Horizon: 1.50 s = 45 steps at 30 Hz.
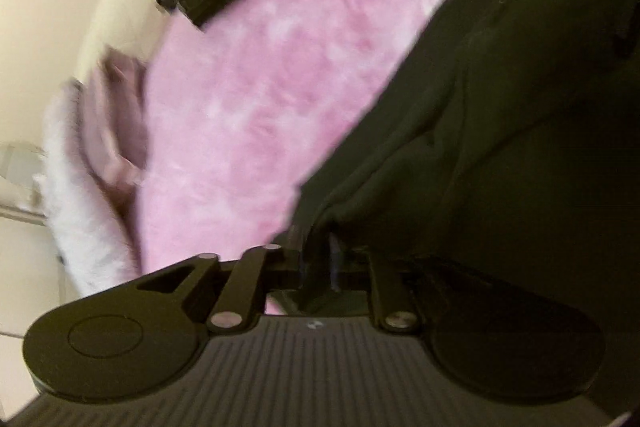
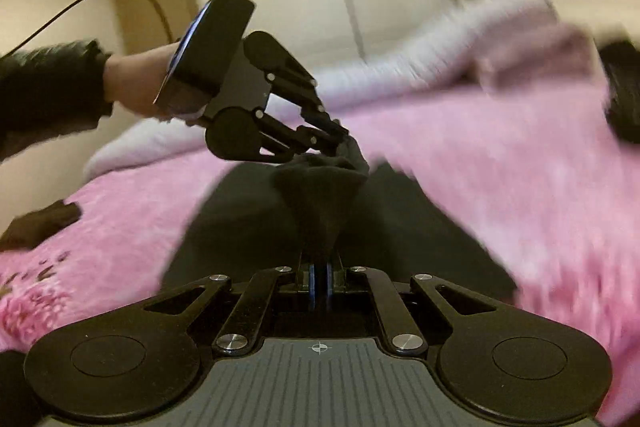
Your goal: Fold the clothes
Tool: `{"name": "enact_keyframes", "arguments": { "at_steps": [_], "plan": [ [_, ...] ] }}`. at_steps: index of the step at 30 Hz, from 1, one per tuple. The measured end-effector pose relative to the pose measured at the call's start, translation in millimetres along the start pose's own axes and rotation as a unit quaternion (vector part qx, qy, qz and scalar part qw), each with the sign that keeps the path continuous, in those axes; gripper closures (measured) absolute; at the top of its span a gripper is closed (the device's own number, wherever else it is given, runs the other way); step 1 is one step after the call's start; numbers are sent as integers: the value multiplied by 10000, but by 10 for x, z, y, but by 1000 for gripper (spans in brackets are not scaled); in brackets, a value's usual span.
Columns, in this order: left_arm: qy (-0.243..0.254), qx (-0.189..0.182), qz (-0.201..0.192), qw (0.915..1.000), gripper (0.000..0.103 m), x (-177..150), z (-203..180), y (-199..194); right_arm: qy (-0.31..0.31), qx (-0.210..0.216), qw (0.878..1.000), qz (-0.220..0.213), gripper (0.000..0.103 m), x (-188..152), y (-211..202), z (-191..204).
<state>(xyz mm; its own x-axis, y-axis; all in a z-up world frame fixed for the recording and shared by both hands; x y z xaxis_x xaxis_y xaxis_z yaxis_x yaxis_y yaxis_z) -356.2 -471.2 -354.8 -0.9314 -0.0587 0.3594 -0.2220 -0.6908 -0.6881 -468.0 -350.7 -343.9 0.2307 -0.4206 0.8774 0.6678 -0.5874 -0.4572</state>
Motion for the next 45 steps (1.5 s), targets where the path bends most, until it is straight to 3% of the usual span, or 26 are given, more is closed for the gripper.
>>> {"name": "enact_keyframes", "arguments": {
  "at_steps": [2, 3, 4, 5, 8, 10, 17, 25, 26, 27, 28, 29, 31, 32, 33, 40, 45],
  "plan": [
    [-304, -37, 41, 9995, 84, -39, 15, 113, 517, 106, 9984, 220, 91, -74, 52, -178],
    [-457, -56, 62, 9989, 79, -58, 22, 169, 628, 113, 9977, 246, 86, -71, 36, -247],
    [-611, -74, 81, 9981, 76, -78, 32, 221, 672, 97, 9974, 239, 73, -53, 2, -307],
    [-829, -58, 51, 9965, 73, -117, 125, 142, 705, 64, 9972, 223, 63, -35, -18, -341],
    [-1591, -51, 41, 9872, 72, -320, 332, -122, 931, 66, 9956, 120, 51, -9, 31, -309],
    [-2149, -82, 62, 9766, 72, -465, 477, -289, 1251, 150, 9920, 14, 49, -6, 57, -332],
    [-3151, -647, 257, 9465, 70, -679, 664, -106, 2679, 320, 9628, -154, 48, 11, 132, -472],
    [-3829, -1657, 512, 9074, 68, -663, 864, 566, 2634, 297, 9642, -52, 53, 8, 185, -564],
    [-3876, -1745, 497, 9038, 69, -672, 869, 592, 2610, 290, 9649, -43, 56, 8, 193, -574],
    [-3921, -1833, 481, 9002, 76, -681, 874, 617, 2585, 284, 9656, -33, 57, 8, 201, -584],
    [-3920, -1900, 444, 8990, 83, -680, 864, 608, 2539, 281, 9668, -11, 65, 8, 204, -584],
    [-3857, -1991, 383, 9001, 100, -674, 830, 570, 2483, 280, 9683, 16, 81, 9, 204, -578],
    [-3656, -1910, 343, 9103, 103, -656, 735, 485, 2377, 304, 9708, 80, 95, 13, 206, -558],
    [-3594, -1832, 303, 9145, 103, -655, 701, 439, 2318, 311, 9722, 114, 98, 20, 219, -541],
    [-3534, -1755, 262, 9185, 103, -654, 669, 393, 2224, 278, 9745, 66, 99, 56, 198, -535],
    [-3933, -1446, -320, 9074, 103, -560, 918, 120, 1465, -42, 9879, -512, 100, 406, -81, -517],
    [-3655, -1529, 42, 9182, 103, -523, 743, 394, 1816, -129, 9832, -150, 100, 95, 57, -643]
  ]
}}
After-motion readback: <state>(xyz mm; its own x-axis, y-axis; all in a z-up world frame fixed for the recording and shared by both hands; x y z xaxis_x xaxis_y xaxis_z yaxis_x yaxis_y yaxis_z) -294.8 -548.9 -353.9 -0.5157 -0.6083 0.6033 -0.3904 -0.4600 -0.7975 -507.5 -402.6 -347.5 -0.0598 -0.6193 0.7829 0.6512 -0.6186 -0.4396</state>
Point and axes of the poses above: each gripper's, at about its wrist camera, not at the fingertips, and y roughly the way its jaws point, z to its left, x to its top, the point moved 4 cm from there along y, roughly the way its jaws point, and after that the axes turned 13 degrees about -y, right-handed, at the moved point
